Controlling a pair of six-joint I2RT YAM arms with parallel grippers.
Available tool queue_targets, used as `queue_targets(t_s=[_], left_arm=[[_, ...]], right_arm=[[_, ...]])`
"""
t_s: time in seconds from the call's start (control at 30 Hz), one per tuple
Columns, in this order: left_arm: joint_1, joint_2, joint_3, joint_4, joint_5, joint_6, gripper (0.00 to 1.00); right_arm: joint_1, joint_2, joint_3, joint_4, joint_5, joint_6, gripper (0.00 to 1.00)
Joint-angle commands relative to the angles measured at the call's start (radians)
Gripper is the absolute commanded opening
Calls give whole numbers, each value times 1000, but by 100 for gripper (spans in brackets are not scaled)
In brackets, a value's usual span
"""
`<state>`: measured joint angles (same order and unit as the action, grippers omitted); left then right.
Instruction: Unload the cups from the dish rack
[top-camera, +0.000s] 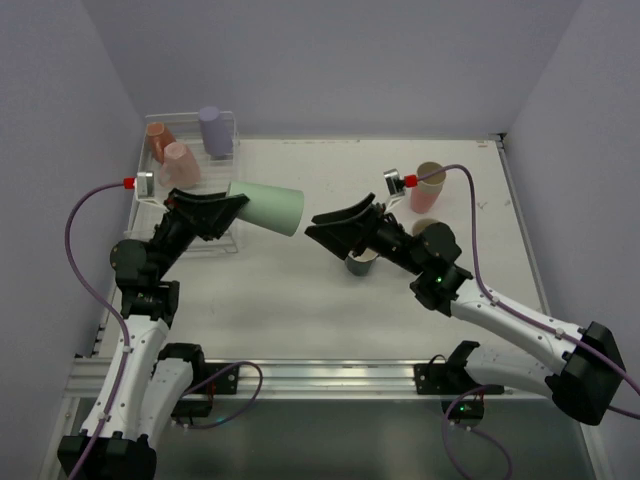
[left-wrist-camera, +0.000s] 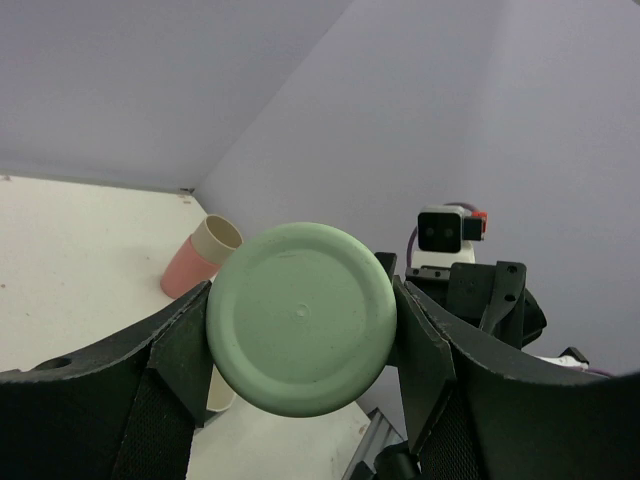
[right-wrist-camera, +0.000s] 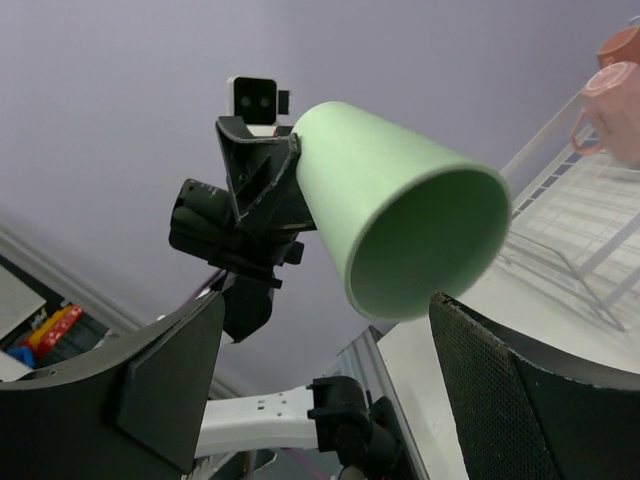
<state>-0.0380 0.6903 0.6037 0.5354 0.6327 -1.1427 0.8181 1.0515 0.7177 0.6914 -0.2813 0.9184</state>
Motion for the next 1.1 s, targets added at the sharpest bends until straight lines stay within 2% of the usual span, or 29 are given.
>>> queue_targets(t_s=[0.0,0.17,0.3,0.33,0.43,0.47,0.53,0.57,0.6,0.63,0.67,0.7,0.73,0.77,0.8,0.83,0.87,0.9,0.93,1.0,1.07], left_arm=[[-13,3,-10,78,45,-32,26],[-16,8,-15,80,70,-29,26],[-20,6,-35,93,73,-37,26],[-22,6,-38,98,74,-41,26],[-31,8,-53,109,78,-43,26],[-33,8,-61,110,78,-42,26],[-33,8,-65,112,82,-37,29],[-33,9,-68,112,87,-34,33],[-34,9,-68,112,90,-31,39],[-33,8,-59,95,94,-20,46],[-33,6,-45,63,105,-3,56],[-33,5,-20,8,105,79,74],[-33,3,13,-67,96,153,81],[-33,-5,100,-279,47,323,92],[-33,-11,143,-386,13,399,97],[-34,-20,172,-522,-25,469,100],[-33,-43,204,-582,-94,565,100],[-33,-54,212,-619,-119,601,100],[-33,-72,217,-679,-137,635,100],[-33,-80,214,-725,-157,702,100],[-33,-83,203,-781,-134,759,100]], right_arm=[[4,79,103,37,-90,-10,86],[12,142,172,60,-127,16,80],[13,180,198,68,-122,37,71],[13,188,198,86,-119,45,63],[13,217,207,100,-105,66,50],[13,231,218,100,-104,68,34],[15,237,226,96,-95,68,22],[15,237,229,89,-85,68,7],[15,235,233,59,-72,57,0],[15,231,236,27,-61,42,0],[15,223,253,-13,-49,19,0],[13,206,268,-71,-33,-34,0],[12,196,284,-204,15,-67,0],[10,186,334,-283,43,-111,0],[7,185,379,-381,68,-209,0],[3,199,423,-576,89,-255,0],[-14,208,512,-657,134,-301,0],[-25,222,560,-741,145,-396,0],[-40,266,610,-905,151,-438,0],[-85,309,747,-1095,212,-554,0],[-134,389,878,-1214,270,-617,0]])
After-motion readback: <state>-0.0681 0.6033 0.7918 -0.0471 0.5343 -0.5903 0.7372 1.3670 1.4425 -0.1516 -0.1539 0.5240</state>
